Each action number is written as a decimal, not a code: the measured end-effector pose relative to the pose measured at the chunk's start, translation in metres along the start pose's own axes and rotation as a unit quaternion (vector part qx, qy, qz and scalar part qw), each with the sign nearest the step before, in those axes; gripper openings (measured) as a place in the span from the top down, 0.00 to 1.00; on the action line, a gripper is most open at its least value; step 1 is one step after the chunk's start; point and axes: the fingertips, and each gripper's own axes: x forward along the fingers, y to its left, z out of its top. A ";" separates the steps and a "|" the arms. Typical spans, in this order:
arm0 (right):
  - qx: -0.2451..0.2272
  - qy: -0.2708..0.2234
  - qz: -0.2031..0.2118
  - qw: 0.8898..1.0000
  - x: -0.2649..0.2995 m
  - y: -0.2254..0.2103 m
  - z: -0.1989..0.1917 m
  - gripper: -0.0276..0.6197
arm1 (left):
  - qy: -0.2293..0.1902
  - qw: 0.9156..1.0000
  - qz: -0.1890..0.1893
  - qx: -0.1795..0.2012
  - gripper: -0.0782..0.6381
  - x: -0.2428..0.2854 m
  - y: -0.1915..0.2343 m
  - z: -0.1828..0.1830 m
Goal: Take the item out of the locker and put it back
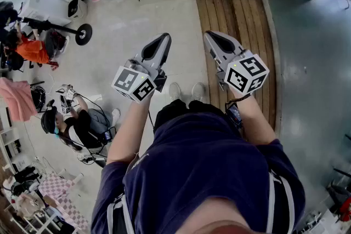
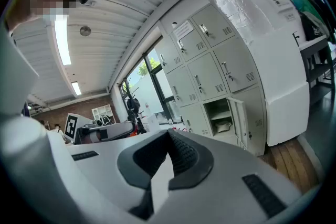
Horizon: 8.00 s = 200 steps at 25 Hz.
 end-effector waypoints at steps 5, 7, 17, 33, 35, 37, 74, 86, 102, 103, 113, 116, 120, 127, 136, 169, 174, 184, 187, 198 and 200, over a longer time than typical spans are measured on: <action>0.001 0.001 0.002 1.000 0.001 -0.004 0.001 0.96 | -0.002 1.000 0.001 0.001 0.89 0.004 0.000 0.001; 0.000 0.000 0.003 1.000 0.000 -0.006 0.002 0.96 | -0.002 1.000 0.002 0.001 0.89 0.006 -0.001 0.000; 0.011 0.001 -0.006 1.000 -0.007 -0.025 0.004 0.96 | -0.005 1.000 0.010 0.006 0.89 0.019 -0.010 -0.003; 0.020 0.009 -0.008 1.000 0.037 -0.069 -0.002 0.96 | -0.003 1.000 0.020 -0.002 0.89 0.055 0.037 -0.017; 0.020 0.010 -0.010 1.000 0.049 -0.075 0.001 0.96 | -0.003 1.000 0.021 -0.005 0.89 0.061 0.050 -0.016; 0.019 0.011 -0.012 1.000 0.063 -0.082 0.003 0.96 | -0.002 1.000 0.021 -0.008 0.89 0.067 0.066 -0.016; 0.069 0.052 -0.062 0.994 0.344 -0.190 0.019 0.96 | 0.056 0.996 0.005 -0.068 0.89 0.170 0.347 -0.009; 0.094 0.071 -0.054 0.992 0.416 -0.264 0.009 0.96 | 0.080 0.993 0.034 -0.079 0.89 0.222 0.403 -0.032; 0.121 0.079 -0.048 0.988 0.496 -0.389 -0.048 0.96 | 0.093 0.991 0.061 -0.080 0.89 0.319 0.473 -0.114; 0.126 0.080 -0.048 0.988 0.502 -0.395 -0.054 0.96 | 0.092 0.991 0.061 -0.081 0.89 0.324 0.477 -0.118; 0.174 0.073 -0.047 0.981 0.568 -0.451 -0.107 0.96 | 0.093 0.991 0.057 -0.076 0.89 0.356 0.534 -0.163; 0.191 0.063 -0.053 0.978 0.592 -0.472 -0.120 0.96 | 0.092 0.992 0.056 -0.070 0.89 0.366 0.556 -0.174; 0.218 0.053 -0.061 0.973 0.616 -0.494 -0.138 0.95 | 0.099 0.992 0.048 -0.062 0.89 0.377 0.575 -0.186; 0.275 0.030 -0.072 0.958 0.642 -0.521 -0.162 0.88 | 0.108 0.992 0.032 -0.055 0.89 0.388 0.593 -0.202; 0.370 -0.011 -0.068 0.927 0.673 -0.546 -0.177 0.77 | 0.113 0.992 0.024 -0.047 0.89 0.393 0.608 -0.215; 0.483 -0.120 -0.108 0.861 0.710 -0.592 -0.169 0.86 | 0.125 0.991 0.004 -0.041 0.89 0.396 0.636 -0.225; 0.495 -0.140 -0.108 0.851 0.714 -0.595 -0.162 0.89 | 0.132 0.990 0.010 -0.045 0.89 0.389 0.635 -0.223; 0.502 -0.214 -0.027 0.838 0.709 -0.584 -0.124 0.93 | 0.143 0.988 0.013 -0.049 0.89 0.388 0.624 -0.204; 0.494 -0.225 -0.012 0.840 0.699 -0.580 -0.113 0.93 | 0.148 0.987 0.013 -0.053 0.89 0.388 0.619 -0.198; 0.503 -0.206 -0.017 0.839 0.663 -0.553 -0.098 0.93 | 0.165 0.984 0.003 -0.061 0.89 0.392 0.585 -0.170; 0.506 -0.197 -0.024 0.839 0.656 -0.549 -0.101 0.93 | 0.167 0.984 0.002 -0.063 0.89 0.392 0.579 -0.165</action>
